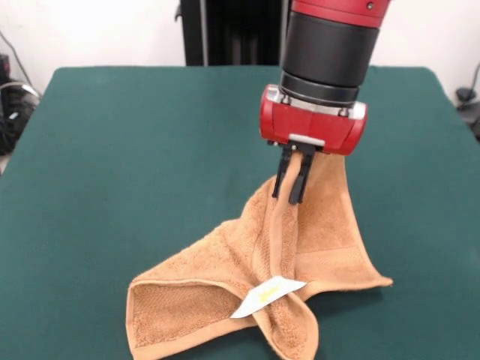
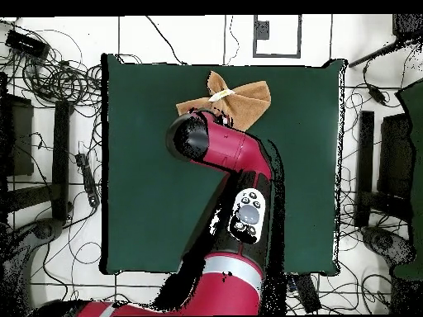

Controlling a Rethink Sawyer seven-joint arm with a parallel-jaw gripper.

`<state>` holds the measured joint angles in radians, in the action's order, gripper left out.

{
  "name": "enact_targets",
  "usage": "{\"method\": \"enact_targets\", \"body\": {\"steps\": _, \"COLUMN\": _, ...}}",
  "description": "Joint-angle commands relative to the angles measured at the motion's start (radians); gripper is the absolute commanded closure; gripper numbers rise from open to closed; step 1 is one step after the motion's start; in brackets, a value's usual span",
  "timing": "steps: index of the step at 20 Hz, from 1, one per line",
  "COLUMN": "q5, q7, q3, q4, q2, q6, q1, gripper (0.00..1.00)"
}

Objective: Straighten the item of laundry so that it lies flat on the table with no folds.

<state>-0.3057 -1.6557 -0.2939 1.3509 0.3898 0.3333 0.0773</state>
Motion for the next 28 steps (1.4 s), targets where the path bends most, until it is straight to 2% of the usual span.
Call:
{"method": "enact_targets", "body": {"steps": 1, "q5": 0.013, "q7": -0.159, "q3": 0.123, "q4": 0.082, "q2": -0.001, "q6": 0.005, "q1": 0.006, "gripper": 1.0}}
{"method": "enact_targets", "body": {"steps": 4, "q5": 0.008, "q7": -0.156, "q3": 0.134, "q4": 0.088, "q2": 0.002, "q6": 0.014, "q1": -0.005, "gripper": 1.0}}
{"method": "enact_targets", "body": {"steps": 5, "q5": 0.008, "q7": -0.153, "q3": 0.135, "q4": 0.087, "q2": 0.002, "q6": 0.019, "q1": -0.006, "gripper": 0.0}}
{"method": "enact_targets", "body": {"steps": 7, "q5": 0.0, "q7": -0.16, "q3": 0.119, "q4": 0.07, "q2": -0.005, "q6": 0.087, "q1": 0.008, "gripper": 0.0}}
{"method": "enact_targets", "body": {"steps": 15, "q5": 0.003, "q7": -0.152, "q3": 0.098, "q4": 0.026, "q2": -0.017, "q6": 0.191, "q1": 0.018, "gripper": 0.0}}
{"method": "enact_targets", "body": {"steps": 24, "q5": -0.001, "q7": -0.145, "q3": 0.115, "q4": -0.019, "q2": -0.049, "q6": 0.199, "q1": 0.005, "gripper": 0.0}}
{"method": "enact_targets", "body": {"steps": 28, "q5": -0.003, "q7": -0.137, "q3": 0.125, "q4": -0.078, "q2": -0.097, "q6": 0.194, "q1": -0.006, "gripper": 0.0}}
